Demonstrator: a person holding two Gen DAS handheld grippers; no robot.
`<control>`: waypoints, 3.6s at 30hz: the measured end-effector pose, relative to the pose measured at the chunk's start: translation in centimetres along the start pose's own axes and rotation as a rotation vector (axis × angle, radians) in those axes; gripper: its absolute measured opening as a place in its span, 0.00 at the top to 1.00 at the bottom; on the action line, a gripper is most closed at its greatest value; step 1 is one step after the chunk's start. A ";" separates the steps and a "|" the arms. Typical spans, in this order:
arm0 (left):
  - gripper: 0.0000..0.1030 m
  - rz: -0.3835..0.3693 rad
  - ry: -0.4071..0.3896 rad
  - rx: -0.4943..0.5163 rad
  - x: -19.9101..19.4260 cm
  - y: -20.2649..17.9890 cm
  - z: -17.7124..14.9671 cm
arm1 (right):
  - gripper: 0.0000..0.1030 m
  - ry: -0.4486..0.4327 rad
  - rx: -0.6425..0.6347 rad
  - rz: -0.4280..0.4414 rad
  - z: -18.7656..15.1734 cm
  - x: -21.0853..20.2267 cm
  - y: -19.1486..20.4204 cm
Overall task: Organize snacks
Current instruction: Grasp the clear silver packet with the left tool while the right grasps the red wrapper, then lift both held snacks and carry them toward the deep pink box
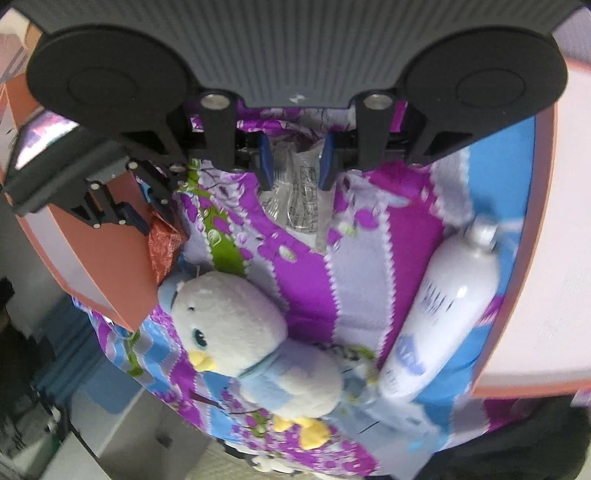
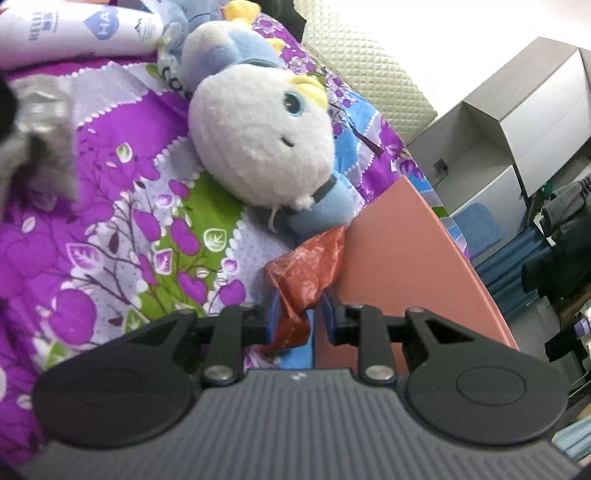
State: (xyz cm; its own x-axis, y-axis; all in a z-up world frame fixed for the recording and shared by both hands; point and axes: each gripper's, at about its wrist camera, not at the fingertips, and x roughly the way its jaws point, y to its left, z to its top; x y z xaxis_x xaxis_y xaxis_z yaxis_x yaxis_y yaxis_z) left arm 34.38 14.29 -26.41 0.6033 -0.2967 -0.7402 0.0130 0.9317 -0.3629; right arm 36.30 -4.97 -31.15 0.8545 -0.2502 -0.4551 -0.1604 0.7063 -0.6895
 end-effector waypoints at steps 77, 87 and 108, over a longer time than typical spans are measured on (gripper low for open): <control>0.30 0.101 -0.008 -0.082 -13.5 -2.2 -13.1 | 0.25 -0.007 0.624 0.701 -11.2 -17.8 -7.2; 0.30 0.145 0.058 -0.006 -9.4 -2.3 -13.0 | 0.44 -0.009 0.518 0.689 -10.2 -16.3 -4.7; 0.48 0.235 0.021 0.085 -9.7 -6.8 -12.1 | 0.67 0.080 0.627 0.727 -11.5 -16.6 -8.3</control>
State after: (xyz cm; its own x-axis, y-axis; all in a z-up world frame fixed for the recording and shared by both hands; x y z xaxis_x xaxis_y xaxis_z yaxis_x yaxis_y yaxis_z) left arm 18.84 8.32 -23.61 0.5812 -0.0737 -0.8104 -0.0582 0.9896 -0.1317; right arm 17.79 -14.27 -24.32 0.6106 0.3597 -0.7055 -0.3243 0.9263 0.1917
